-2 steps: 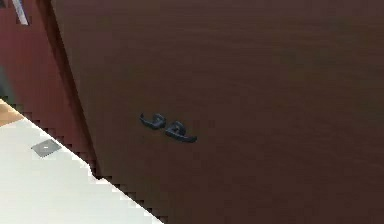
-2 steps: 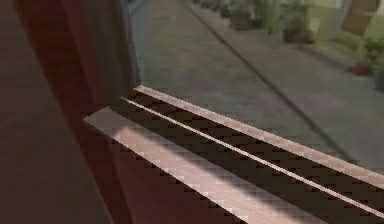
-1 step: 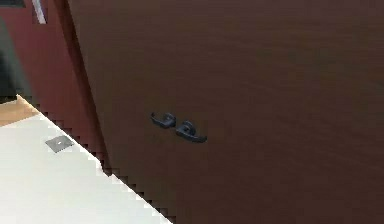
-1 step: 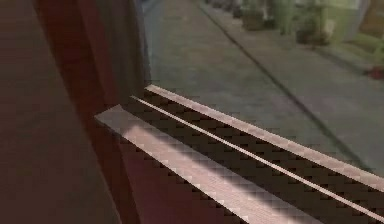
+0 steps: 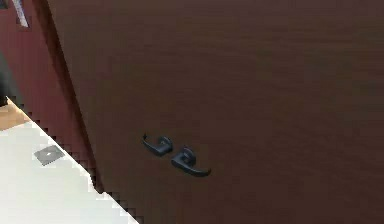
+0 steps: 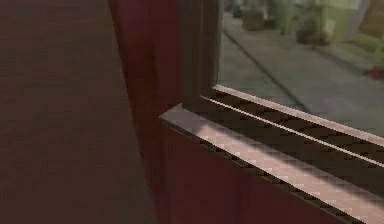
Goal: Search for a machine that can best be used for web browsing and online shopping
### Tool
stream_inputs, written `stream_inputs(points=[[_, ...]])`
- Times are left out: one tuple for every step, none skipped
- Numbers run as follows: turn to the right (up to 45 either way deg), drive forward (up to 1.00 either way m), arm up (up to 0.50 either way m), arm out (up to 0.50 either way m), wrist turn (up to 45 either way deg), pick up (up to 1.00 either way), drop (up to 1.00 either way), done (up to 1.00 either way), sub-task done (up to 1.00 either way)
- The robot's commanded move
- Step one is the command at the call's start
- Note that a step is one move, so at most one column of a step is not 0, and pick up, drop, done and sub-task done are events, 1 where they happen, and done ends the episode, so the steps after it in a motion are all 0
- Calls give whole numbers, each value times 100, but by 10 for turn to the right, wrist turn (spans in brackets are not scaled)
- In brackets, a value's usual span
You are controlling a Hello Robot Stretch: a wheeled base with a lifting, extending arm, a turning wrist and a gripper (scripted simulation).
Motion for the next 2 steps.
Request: stream_inputs(points=[[-450,0,0,0,0,0,0,0,0],[-120,0,0,0,0,0,0,0,0]])
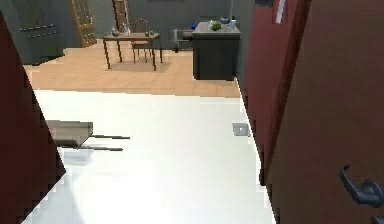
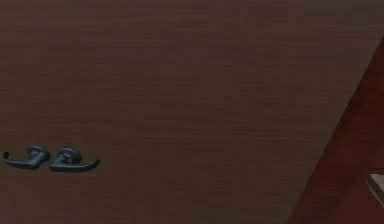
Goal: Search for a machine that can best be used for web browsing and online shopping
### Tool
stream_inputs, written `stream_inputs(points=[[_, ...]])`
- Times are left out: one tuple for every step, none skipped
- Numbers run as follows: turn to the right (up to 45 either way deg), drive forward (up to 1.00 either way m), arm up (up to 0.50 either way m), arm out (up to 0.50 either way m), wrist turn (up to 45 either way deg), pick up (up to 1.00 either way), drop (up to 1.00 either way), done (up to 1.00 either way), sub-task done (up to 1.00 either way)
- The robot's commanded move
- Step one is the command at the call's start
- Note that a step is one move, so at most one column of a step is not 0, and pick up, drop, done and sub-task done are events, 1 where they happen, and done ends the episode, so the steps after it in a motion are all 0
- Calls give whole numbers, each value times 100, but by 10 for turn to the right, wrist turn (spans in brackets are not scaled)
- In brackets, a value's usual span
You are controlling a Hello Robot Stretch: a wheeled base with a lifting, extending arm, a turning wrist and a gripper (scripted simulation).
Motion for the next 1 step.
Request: stream_inputs(points=[[-30,0,0,0,0,0,0,0,0]])
